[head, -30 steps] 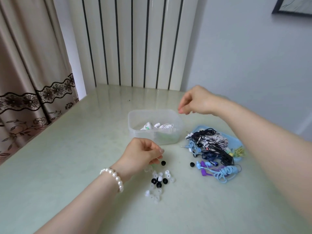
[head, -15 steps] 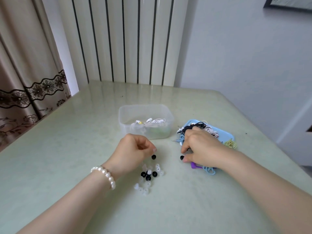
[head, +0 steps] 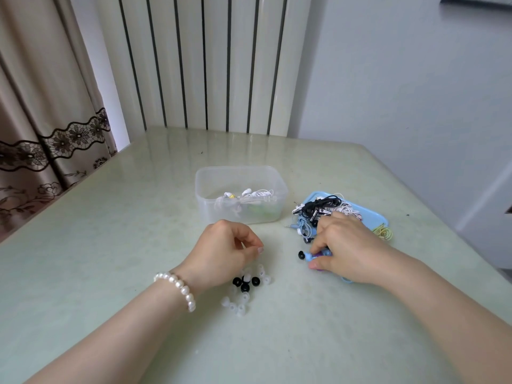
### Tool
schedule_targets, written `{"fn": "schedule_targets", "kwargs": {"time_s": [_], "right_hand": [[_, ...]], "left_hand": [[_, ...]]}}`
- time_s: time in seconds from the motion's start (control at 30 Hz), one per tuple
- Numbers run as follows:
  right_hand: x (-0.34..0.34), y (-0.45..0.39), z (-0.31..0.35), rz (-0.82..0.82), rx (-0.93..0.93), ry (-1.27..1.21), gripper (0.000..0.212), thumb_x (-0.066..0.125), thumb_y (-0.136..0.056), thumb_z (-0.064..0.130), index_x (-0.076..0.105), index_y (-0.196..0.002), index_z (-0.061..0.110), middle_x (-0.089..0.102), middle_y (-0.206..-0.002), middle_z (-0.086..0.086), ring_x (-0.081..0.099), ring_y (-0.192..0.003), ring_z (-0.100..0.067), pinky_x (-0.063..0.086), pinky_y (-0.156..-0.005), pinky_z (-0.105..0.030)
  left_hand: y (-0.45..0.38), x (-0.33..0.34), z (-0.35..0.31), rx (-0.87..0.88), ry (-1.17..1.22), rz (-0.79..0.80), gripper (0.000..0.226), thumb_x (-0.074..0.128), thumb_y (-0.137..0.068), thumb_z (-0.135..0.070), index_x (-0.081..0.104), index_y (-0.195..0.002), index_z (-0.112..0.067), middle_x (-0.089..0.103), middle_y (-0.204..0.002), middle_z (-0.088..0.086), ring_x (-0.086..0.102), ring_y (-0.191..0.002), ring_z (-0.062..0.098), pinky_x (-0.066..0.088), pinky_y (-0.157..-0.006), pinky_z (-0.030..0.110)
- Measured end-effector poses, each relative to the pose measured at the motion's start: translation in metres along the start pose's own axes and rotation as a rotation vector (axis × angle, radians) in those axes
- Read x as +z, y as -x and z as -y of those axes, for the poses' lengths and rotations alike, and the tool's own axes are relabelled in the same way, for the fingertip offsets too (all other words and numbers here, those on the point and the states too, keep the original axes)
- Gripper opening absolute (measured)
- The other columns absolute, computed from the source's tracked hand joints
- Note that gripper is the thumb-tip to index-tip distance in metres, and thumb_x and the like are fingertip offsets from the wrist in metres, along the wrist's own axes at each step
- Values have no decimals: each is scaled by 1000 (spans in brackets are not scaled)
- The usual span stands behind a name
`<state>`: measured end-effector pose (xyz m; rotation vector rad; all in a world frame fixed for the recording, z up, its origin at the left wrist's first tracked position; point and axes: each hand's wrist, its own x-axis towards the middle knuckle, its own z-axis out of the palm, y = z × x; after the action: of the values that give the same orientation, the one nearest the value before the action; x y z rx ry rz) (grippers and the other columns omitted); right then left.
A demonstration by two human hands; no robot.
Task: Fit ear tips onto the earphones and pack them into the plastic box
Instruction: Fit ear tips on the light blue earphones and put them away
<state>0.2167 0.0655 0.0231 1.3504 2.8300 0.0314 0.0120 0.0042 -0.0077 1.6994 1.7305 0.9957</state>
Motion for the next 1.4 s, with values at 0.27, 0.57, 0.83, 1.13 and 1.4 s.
{"fn": "schedule_targets", "kwargs": {"time_s": [0.27,0.57,0.83,1.13,1.4], "right_hand": [[17,-4,9,-77,-18,-58,22,60,-84,40,67,-102,30,43,-89,11,38,-102,-12,27,-93,-28],[-16,-1,-8,-243,149,-637,9,52,-92,21,51,-84,20,60,-55,1,43,-40,-3,35,-50,-23],[-51,-3,-2,-378,140,-1296,10,52,-91,17,60,-89,12,55,-46,2,48,-44,-12,39,-46,-17],[-61,-7,1,-344,134,-1560,18,54,-82,15,66,-91,5,35,-48,5,31,-49,-10,31,-46,-15],[-91,-14,-8,-449,104,-1619,17,45,-92,9,62,-92,8,31,-45,6,33,-36,-9,27,-40,-14]], "left_hand": [[2,2,-1,24,-26,4,17,67,-80,-16,68,-67,-26,71,-69,1,56,-56,5,41,-55,11],[1,1,-2,33,-1,-12,16,68,-79,-15,68,-67,-26,70,-70,-2,53,-55,3,41,-55,12],[4,3,-10,42,279,-53,8,71,-78,-17,71,-71,-20,69,-71,-9,58,-64,10,47,-61,22],[-1,-5,-5,9,261,-60,10,69,-80,-12,71,-72,-18,67,-69,-11,56,-61,2,46,-60,14],[-2,-5,-4,2,324,-67,7,71,-79,-13,70,-72,-17,65,-62,-15,53,-54,0,43,-55,12]]}}
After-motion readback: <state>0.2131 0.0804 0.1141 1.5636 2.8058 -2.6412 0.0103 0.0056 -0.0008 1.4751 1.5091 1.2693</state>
